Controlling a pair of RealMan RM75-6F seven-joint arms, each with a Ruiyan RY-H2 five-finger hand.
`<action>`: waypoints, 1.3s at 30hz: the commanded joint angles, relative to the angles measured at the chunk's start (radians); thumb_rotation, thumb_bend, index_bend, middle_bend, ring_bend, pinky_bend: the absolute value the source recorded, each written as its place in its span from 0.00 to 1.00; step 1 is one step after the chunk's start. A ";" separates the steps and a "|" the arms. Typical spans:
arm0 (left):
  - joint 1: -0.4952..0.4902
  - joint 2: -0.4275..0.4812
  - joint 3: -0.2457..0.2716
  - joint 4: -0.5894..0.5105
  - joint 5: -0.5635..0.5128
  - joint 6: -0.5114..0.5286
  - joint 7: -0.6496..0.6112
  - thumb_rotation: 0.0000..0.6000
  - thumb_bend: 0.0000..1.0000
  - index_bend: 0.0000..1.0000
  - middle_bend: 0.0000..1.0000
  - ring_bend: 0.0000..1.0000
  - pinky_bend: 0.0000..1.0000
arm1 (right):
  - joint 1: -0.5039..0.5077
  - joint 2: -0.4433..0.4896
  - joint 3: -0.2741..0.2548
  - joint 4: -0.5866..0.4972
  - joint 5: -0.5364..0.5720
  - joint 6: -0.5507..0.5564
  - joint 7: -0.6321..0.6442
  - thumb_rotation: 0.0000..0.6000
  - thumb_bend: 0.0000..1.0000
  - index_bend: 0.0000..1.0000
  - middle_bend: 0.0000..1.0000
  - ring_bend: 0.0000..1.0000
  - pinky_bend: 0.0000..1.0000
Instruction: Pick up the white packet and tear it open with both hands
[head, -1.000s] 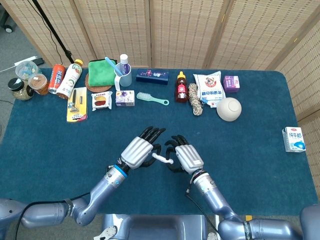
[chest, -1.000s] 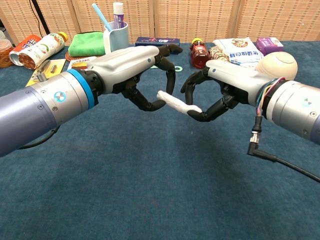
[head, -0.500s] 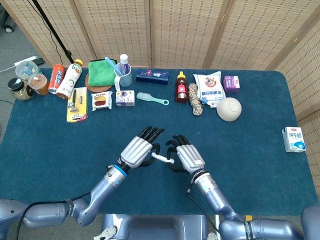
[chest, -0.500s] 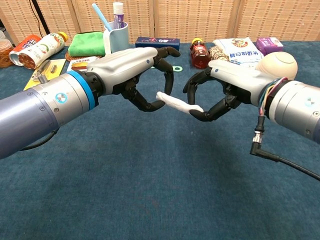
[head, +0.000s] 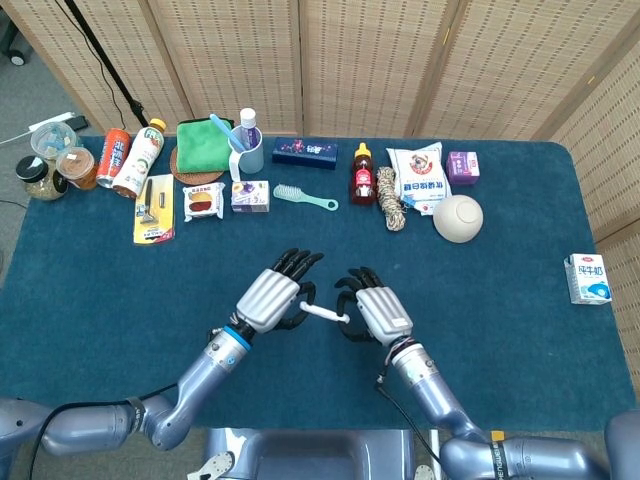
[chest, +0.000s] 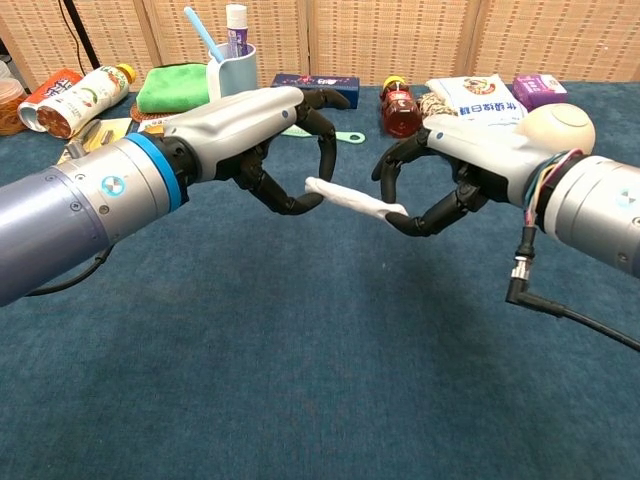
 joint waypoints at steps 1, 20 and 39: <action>0.003 0.010 -0.003 -0.004 -0.002 0.004 -0.006 1.00 0.35 0.70 0.08 0.00 0.03 | -0.001 0.006 0.002 0.000 0.001 0.002 0.000 1.00 0.47 0.59 0.24 0.08 0.00; 0.022 0.119 -0.026 -0.036 -0.009 0.019 -0.058 1.00 0.36 0.71 0.08 0.00 0.03 | -0.029 0.110 0.018 -0.014 -0.002 0.037 0.000 1.00 0.47 0.59 0.24 0.08 0.00; 0.041 0.210 -0.042 -0.052 -0.010 0.046 -0.095 1.00 0.36 0.71 0.08 0.00 0.03 | -0.071 0.211 0.018 -0.021 -0.005 0.052 0.041 1.00 0.47 0.59 0.24 0.08 0.00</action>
